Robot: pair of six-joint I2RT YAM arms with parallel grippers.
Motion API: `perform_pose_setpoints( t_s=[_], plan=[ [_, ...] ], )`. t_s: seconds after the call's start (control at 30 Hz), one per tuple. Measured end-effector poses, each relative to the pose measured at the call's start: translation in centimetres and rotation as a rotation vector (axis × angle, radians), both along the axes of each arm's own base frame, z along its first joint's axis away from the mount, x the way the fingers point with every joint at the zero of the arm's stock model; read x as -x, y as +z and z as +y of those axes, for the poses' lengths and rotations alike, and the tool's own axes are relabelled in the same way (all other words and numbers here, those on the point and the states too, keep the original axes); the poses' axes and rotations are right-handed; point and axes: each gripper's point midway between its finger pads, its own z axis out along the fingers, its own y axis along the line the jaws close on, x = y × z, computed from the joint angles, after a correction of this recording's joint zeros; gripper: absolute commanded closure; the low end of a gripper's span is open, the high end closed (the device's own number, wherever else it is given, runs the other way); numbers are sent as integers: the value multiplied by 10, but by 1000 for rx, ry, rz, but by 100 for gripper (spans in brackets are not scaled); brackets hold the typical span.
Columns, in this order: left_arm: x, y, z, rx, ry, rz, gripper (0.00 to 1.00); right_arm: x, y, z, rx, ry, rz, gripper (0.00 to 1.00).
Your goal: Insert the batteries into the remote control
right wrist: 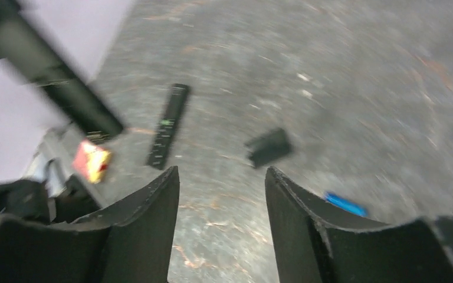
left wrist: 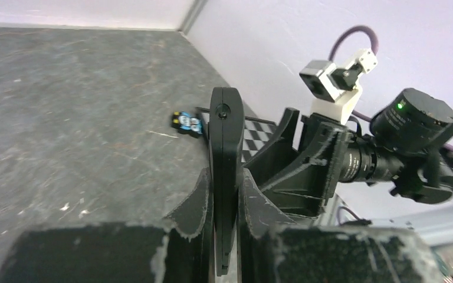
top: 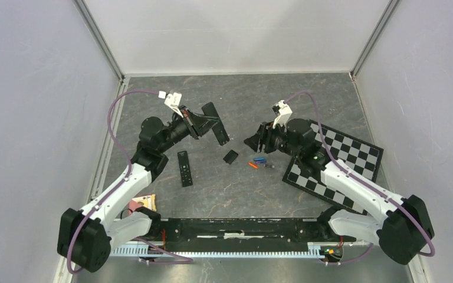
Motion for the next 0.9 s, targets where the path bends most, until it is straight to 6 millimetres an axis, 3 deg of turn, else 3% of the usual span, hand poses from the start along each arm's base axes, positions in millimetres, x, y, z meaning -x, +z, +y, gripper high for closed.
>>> perform_pose_setpoints(
  t_s=[0.1,0.23,0.4,0.6,0.8,0.9],
  plan=[
    [-3,-11,11,-40,70,22,98,-14,-36,-23,129,-156,101,49],
    [-2,-26,12,-71,76,70,98,-23,-80,-57,353,-282,168,44],
    [-1,-35,13,-87,78,105,98,-21,-103,-81,516,-329,207,45],
    [-1,-35,14,-86,82,106,98,-17,-114,-68,531,-245,210,57],
    [-3,-35,16,-85,99,109,98,-3,-152,-44,663,-76,224,58],
    [-5,-35,19,-87,124,113,98,-1,-156,-42,676,-66,226,59]
  ],
)
